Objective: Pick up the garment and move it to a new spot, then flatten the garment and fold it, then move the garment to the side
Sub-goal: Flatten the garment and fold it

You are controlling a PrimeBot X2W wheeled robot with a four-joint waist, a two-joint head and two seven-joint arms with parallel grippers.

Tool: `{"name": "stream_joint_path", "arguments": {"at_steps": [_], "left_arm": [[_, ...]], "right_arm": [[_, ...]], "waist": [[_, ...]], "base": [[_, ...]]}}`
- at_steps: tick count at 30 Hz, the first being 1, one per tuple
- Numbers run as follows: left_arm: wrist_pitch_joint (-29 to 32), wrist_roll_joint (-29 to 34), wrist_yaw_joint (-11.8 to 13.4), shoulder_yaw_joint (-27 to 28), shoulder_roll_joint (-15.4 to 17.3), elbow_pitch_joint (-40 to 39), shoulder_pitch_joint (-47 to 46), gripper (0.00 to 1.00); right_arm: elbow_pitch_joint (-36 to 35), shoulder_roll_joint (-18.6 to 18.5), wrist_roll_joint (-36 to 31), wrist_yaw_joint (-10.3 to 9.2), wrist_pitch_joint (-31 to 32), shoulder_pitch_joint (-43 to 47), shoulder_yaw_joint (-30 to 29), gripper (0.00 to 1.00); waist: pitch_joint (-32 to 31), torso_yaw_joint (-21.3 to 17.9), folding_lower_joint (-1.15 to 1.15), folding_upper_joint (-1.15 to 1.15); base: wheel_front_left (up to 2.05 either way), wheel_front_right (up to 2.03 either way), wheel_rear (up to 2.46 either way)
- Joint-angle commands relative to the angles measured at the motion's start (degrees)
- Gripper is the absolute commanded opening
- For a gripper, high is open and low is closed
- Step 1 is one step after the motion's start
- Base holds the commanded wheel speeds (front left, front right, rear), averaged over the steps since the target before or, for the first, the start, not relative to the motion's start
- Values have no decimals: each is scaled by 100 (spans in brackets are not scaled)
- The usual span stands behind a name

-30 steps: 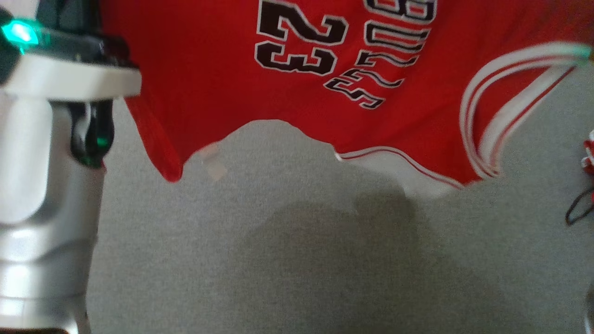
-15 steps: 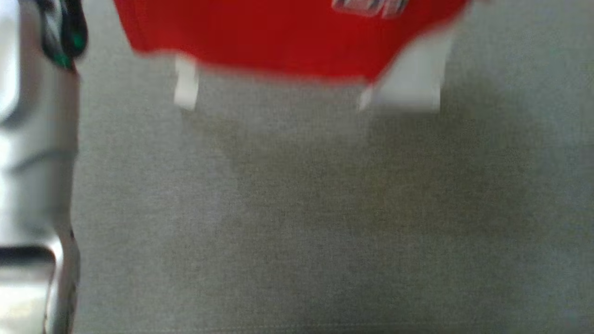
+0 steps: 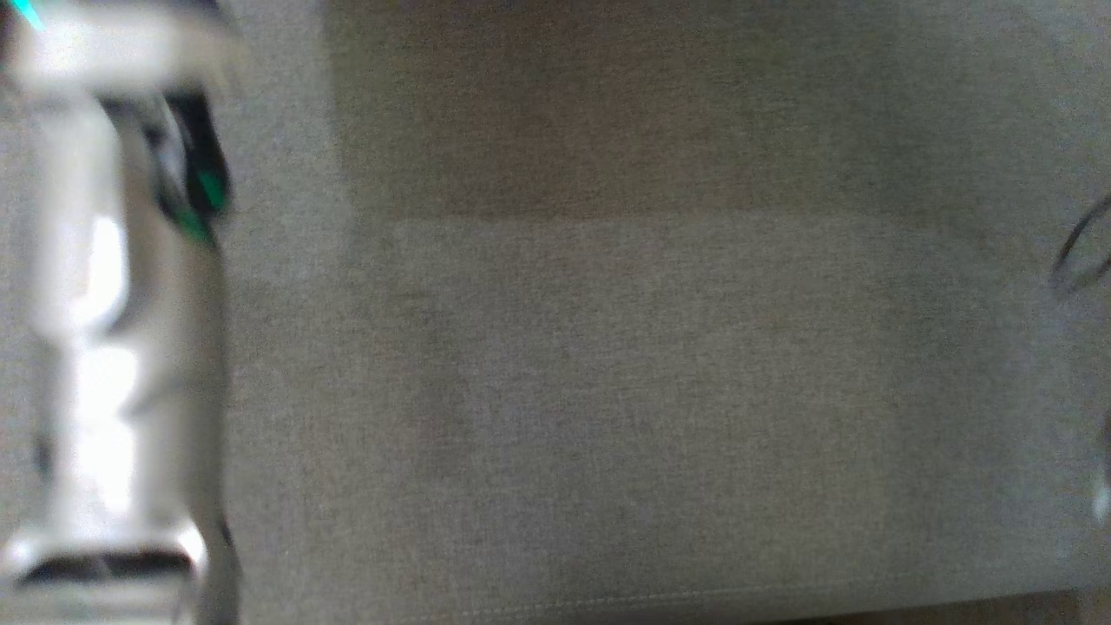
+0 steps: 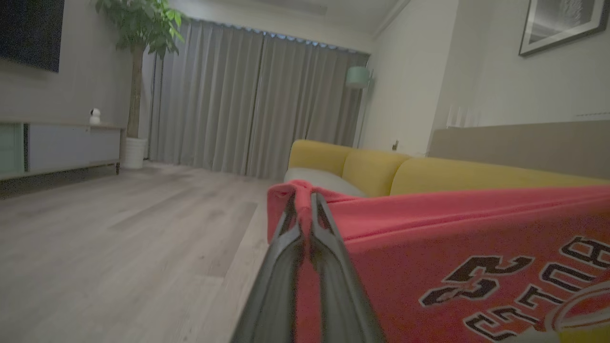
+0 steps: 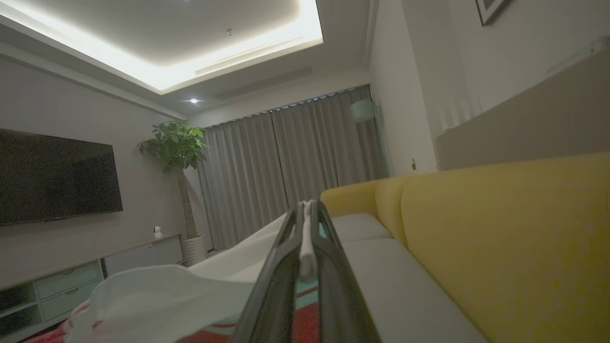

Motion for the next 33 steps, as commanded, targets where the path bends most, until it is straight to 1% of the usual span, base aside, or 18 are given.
{"name": "stream_joint_path", "arguments": {"at_steps": [1, 3, 6, 8, 11, 13, 16, 18, 21, 24, 31, 33], "left_arm": [[-5, 28, -11, 279, 146, -146, 294, 0], [-5, -8, -35, 488, -24, -80, 969, 0], [-5, -49, -144, 718, -196, 64, 1881, 0], [-6, -40, -217, 744, -261, 158, 2399, 0], [-6, -90, -254, 797, -298, 216, 2988, 0], [-6, -271, -276, 679, -302, 231, 3328, 0], [-6, -562, -195, 557, -304, 173, 3764, 0], [-6, -585, -173, 484, -304, 148, 3901, 0], [-6, -599, -121, 238, -305, 51, 4294, 0], [-6, -742, -10, 212, -305, -71, 4646, 0], [-6, -797, 41, 23, -305, -255, 5442, 0], [-6, -870, 65, 63, -305, -320, 5520, 0]], "right_arm": [[-258, 111, 191, -10, -27, 388, -34, 0], [-444, 147, 429, -10, -27, 1186, 74, 0], [-708, 268, 843, -10, -27, 2391, -33, 0], [-870, 365, 1042, -10, -27, 3122, -135, 0], [-1153, 531, 1206, -10, -28, 4007, -311, 0], [-1297, 651, 1253, -10, -28, 4465, -329, 0], [-1393, 770, 1240, -10, -28, 5031, -308, 0], [-1386, 804, 1228, -10, -28, 5200, -287, 0], [-1308, 896, 1119, -10, -28, 5680, -282, 0], [-1270, 948, 1034, -10, -28, 6119, -200, 0], [-1239, 982, 1071, -10, -28, 6986, -164, 0], [-1284, 989, 1090, -10, -28, 7031, -187, 0]], "waist": [[-75, -42, -1, 0], [-165, -86, -1, 0], [-324, -159, -1, 0], [-440, -207, -1, 0], [-643, -283, -1, 0], [-798, -351, -1, 0], [-1050, -395, -1, 0], [-1133, -406, -1, 0], [-1366, -403, -1, 0], [-1564, -385, -1, 0], [-1932, -366, -1, 0], [-1959, -361, -1, 0]], "base": [[0, 0, 0], [0, 0, 0], [0, 0, 0], [0, 0, 0], [0, 0, 0], [0, 0, 0], [0, 0, 0], [0, 0, 0], [0, 0, 0], [0, 0, 0], [0, 0, 0], [0, 0, 0]]}}
